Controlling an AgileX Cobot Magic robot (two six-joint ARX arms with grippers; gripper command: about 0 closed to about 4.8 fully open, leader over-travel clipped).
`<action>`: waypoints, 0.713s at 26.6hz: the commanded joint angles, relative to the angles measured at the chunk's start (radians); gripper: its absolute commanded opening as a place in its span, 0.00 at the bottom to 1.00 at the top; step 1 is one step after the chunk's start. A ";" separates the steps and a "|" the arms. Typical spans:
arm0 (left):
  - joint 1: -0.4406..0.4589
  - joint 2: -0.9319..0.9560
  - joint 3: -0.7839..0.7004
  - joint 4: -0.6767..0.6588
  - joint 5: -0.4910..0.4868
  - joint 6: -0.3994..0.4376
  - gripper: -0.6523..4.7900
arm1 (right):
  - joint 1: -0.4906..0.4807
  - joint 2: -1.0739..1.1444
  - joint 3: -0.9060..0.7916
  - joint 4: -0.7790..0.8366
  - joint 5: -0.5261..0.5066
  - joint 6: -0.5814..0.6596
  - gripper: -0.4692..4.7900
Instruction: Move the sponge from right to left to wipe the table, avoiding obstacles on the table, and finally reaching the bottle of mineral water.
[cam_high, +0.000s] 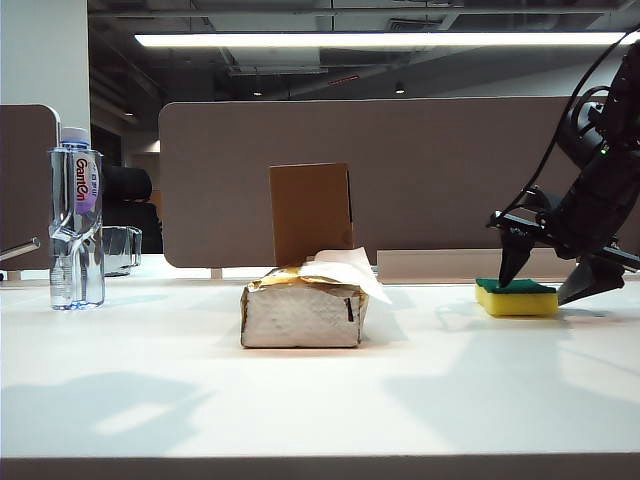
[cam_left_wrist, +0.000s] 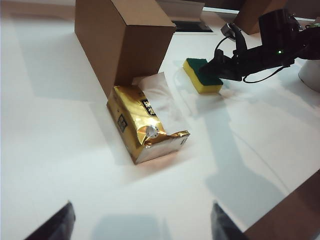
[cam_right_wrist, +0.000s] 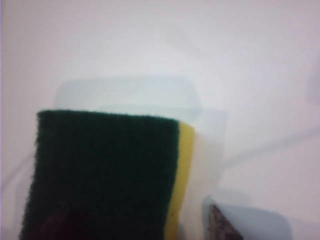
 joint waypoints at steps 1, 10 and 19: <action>-0.001 0.000 0.005 0.020 0.002 0.005 0.76 | 0.001 0.013 -0.009 -0.069 -0.002 0.005 0.74; -0.001 -0.003 0.005 0.017 0.058 0.005 0.76 | 0.001 0.013 -0.009 -0.040 0.025 0.005 0.07; -0.001 -0.003 0.040 0.018 0.116 0.005 0.76 | 0.000 0.014 -0.010 -0.085 0.028 0.005 0.07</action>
